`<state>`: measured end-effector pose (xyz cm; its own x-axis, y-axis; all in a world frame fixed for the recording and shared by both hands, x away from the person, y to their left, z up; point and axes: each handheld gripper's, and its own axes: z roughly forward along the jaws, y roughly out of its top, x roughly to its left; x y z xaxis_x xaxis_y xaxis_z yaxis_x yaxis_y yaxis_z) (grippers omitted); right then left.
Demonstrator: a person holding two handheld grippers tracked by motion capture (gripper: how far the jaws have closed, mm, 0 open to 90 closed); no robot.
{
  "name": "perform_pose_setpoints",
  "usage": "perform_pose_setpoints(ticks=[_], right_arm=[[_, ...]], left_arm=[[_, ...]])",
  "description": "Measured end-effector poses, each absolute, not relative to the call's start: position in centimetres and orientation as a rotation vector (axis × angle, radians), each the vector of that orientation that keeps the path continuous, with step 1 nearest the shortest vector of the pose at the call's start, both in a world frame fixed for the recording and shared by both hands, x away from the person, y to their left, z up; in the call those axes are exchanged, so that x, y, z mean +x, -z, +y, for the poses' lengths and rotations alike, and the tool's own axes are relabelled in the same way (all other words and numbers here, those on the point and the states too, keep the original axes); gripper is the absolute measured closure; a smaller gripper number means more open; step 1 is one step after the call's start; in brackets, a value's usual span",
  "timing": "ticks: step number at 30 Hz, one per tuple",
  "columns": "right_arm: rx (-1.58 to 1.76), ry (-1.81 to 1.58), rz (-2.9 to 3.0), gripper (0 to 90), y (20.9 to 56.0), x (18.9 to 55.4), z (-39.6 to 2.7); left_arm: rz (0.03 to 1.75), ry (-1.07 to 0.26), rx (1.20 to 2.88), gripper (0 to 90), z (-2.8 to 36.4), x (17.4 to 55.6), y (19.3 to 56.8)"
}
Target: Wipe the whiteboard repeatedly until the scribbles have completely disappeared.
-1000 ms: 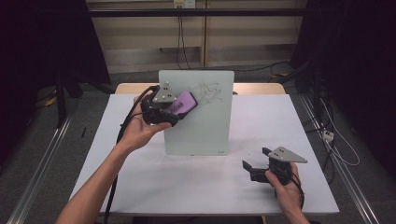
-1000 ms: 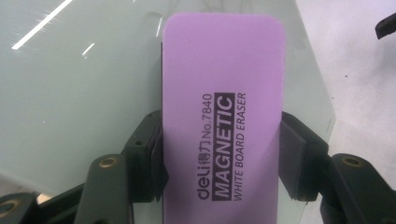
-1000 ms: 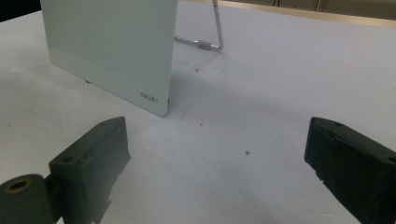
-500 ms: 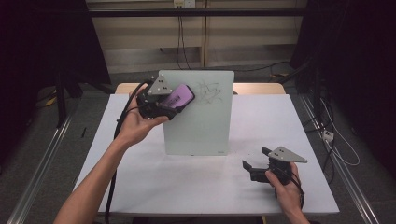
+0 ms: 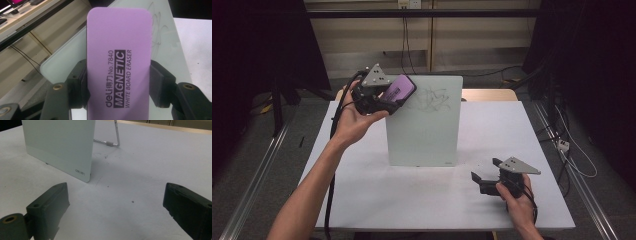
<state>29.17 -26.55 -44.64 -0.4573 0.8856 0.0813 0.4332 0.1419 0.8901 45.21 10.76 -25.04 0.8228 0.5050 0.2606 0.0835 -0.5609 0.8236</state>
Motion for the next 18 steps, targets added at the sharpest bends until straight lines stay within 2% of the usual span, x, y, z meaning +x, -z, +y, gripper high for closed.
perform_pose_setpoints(ticks=[18], right_arm=[[1.259,-1.277,1.954,6.4,44.6,29.1,-26.6]], left_arm=[[0.382,-0.575,2.14,41.1,7.8,45.0,25.3]])
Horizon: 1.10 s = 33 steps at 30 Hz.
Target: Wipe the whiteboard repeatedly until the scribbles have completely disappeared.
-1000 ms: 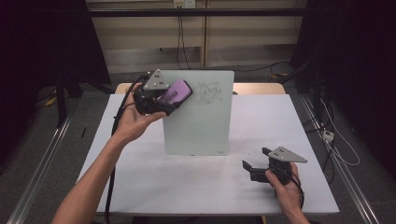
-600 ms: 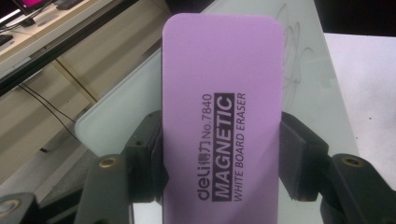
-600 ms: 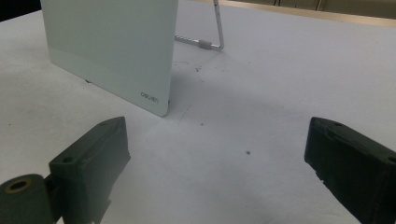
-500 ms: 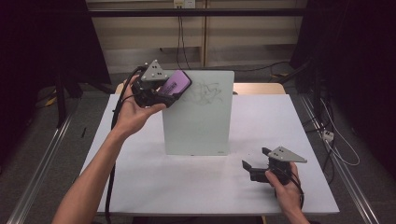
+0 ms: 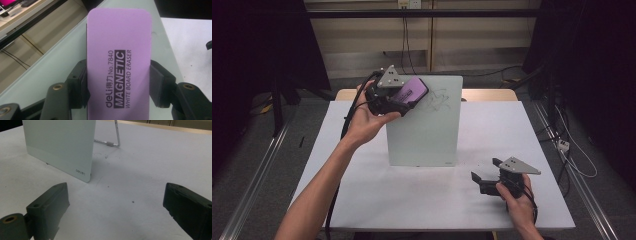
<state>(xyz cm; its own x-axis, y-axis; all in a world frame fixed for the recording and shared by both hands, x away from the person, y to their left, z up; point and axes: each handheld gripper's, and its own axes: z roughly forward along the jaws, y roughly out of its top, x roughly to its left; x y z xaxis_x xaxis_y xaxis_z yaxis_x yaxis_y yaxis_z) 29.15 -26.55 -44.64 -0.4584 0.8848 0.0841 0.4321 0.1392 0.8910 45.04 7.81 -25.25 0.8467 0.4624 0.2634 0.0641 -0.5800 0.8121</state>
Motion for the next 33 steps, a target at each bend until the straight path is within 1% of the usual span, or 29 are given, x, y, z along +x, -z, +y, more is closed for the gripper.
perform_pose_setpoints(ticks=[18,27,33], right_arm=[[1.262,-1.275,1.95,6.4,44.6,29.1,-26.7],[1.258,-1.272,1.955,6.4,44.6,29.1,-26.6],[1.257,-1.276,1.952,6.3,44.6,29.1,-26.7]], left_arm=[[0.318,-0.523,2.224,41.1,5.7,43.8,28.3],[0.339,-0.543,2.217,41.1,5.3,44.2,26.9],[0.36,-0.556,2.177,41.1,5.5,44.7,25.8]])
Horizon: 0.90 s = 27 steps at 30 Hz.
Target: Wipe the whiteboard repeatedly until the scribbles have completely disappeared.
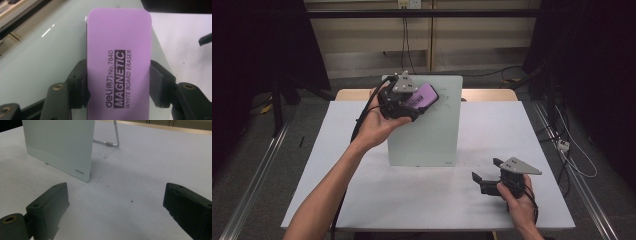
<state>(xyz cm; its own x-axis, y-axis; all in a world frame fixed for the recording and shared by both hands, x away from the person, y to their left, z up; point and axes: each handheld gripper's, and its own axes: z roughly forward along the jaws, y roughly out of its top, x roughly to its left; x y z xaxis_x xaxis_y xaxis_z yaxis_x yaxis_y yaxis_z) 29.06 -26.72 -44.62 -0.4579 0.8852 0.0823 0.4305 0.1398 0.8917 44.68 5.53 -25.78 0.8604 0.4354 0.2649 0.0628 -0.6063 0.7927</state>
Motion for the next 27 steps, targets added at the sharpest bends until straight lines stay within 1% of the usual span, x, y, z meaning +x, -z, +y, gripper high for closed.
perform_pose_setpoints(ticks=[6,11,14,27], right_arm=[[1.259,-1.281,1.949,6.2,44.6,29.0,-26.7],[1.256,-1.281,1.949,6.2,44.6,29.0,-26.7],[1.253,-1.28,1.951,6.2,44.6,29.0,-26.7],[1.258,-1.278,1.952,6.2,44.6,29.0,-26.6]], left_arm=[[0.416,-0.583,2.124,41.1,6.7,45.1,24.4],[0.42,-0.594,2.148,41.1,7.3,45.1,24.5],[0.397,-0.623,2.195,41.1,7.0,44.7,25.0],[0.351,-0.574,2.261,41.1,6.7,43.4,28.5]])
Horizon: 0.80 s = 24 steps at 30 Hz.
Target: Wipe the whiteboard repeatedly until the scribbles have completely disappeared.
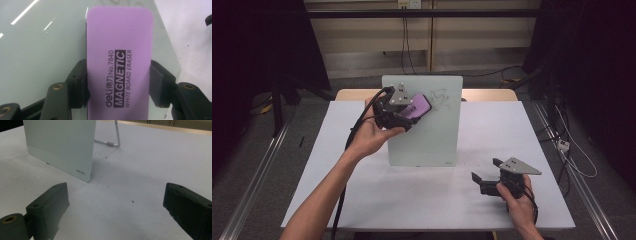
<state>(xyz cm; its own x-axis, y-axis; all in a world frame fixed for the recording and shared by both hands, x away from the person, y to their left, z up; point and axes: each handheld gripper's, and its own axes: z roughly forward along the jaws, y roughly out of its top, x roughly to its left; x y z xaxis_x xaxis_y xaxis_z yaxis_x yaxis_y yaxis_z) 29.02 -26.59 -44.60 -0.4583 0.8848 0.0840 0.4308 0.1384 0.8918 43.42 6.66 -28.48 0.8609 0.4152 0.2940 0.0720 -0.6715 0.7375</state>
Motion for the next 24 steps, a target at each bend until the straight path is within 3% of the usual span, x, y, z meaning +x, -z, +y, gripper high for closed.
perform_pose_setpoints(ticks=[12,24], right_arm=[[1.256,-1.28,1.95,6.2,44.6,29.0,-26.6],[1.251,-1.276,1.951,6.2,44.6,29.0,-26.7]], left_arm=[[0.305,-0.518,2.318,41.1,4.9,42.7,30.5],[0.32,-0.513,2.269,41.1,4.6,43.4,28.9]])
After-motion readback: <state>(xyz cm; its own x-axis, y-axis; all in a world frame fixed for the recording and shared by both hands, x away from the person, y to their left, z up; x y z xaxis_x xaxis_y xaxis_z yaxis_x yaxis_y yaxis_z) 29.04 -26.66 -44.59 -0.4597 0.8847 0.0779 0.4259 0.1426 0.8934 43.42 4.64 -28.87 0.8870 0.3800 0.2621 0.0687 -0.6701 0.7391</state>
